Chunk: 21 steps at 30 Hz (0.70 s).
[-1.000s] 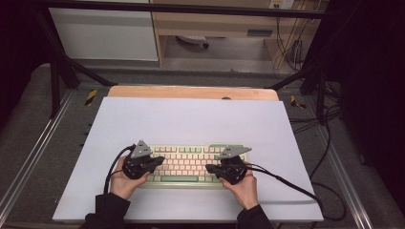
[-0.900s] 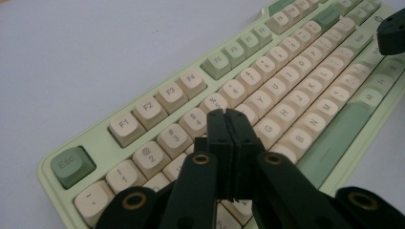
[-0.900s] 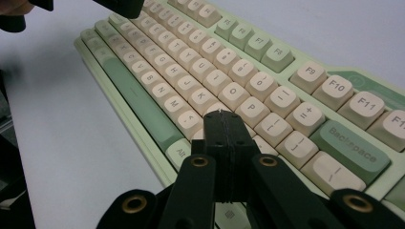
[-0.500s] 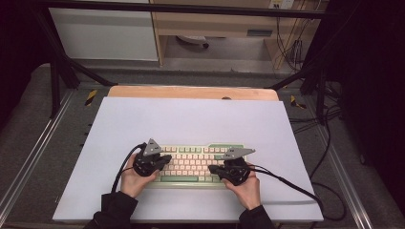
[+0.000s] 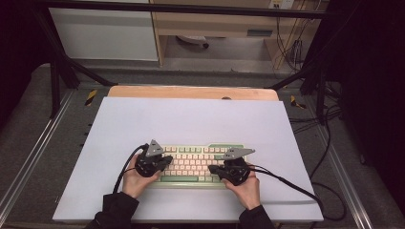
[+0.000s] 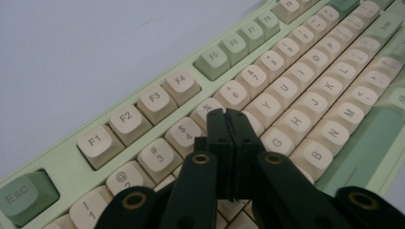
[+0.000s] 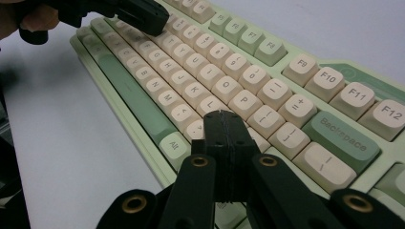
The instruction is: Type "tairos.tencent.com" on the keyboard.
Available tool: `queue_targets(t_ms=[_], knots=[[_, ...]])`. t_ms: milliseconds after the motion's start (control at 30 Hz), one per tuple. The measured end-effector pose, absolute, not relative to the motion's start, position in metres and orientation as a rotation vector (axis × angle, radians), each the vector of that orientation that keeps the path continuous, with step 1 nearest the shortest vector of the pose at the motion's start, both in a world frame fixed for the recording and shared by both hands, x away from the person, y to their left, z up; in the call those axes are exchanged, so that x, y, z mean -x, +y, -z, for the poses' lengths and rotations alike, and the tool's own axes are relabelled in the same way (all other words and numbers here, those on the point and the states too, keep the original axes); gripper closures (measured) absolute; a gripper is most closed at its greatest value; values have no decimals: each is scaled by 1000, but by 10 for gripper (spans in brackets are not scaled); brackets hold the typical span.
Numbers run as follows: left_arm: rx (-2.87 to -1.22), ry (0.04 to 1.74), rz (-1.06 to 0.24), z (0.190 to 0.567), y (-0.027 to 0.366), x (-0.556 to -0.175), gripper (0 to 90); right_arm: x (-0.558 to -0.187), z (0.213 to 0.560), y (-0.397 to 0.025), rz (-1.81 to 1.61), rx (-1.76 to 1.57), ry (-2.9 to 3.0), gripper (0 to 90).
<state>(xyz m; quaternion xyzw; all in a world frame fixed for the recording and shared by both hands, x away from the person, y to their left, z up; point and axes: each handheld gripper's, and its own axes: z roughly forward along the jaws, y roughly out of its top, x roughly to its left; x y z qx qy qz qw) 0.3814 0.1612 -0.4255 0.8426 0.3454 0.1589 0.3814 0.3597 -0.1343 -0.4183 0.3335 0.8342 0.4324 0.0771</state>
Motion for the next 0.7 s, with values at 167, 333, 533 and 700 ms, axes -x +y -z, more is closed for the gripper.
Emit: queue_targets(t_ms=[167, 333, 533, 700], knots=[[-2149, 882, -407, 426, 161, -381, 887, -359, 418, -135, -1297, -1004, 2496, 900], [-2148, 882, -404, 427, 161, -381, 888, -359, 417, -135, -1298, -1002, 2493, 900], [-2151, 883, -400, 429, 161, -382, 891, -359, 417, -136, -1302, -1001, 2492, 900], [-2151, 883, -398, 428, 161, -381, 890, -359, 417, -135, -1299, -1003, 2494, 900]])
